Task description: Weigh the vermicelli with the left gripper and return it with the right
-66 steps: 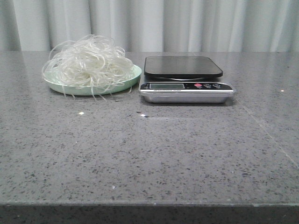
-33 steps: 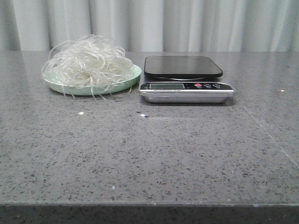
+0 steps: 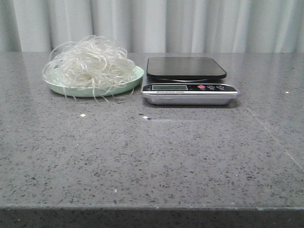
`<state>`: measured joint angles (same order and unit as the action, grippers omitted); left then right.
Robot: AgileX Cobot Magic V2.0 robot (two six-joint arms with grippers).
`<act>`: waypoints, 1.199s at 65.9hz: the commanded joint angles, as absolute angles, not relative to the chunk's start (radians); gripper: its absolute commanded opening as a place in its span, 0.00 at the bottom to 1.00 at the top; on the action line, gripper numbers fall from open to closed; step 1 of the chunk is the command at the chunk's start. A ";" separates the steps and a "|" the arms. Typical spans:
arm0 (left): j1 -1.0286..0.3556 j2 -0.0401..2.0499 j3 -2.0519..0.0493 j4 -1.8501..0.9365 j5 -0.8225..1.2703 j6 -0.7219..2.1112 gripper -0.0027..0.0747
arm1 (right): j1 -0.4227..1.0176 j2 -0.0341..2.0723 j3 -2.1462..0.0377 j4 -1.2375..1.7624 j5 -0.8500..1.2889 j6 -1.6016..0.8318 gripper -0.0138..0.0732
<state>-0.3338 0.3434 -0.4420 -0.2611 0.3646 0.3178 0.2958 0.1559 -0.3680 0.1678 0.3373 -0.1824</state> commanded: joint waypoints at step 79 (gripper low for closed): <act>0.010 -0.025 0.010 -0.028 0.018 -0.080 0.20 | 0.299 0.167 -0.390 0.170 0.255 -0.191 0.37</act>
<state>0.0107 -0.0044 0.0023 -0.0266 0.0935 -0.0685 0.2958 0.1559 -0.3680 0.1678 0.3329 -0.1843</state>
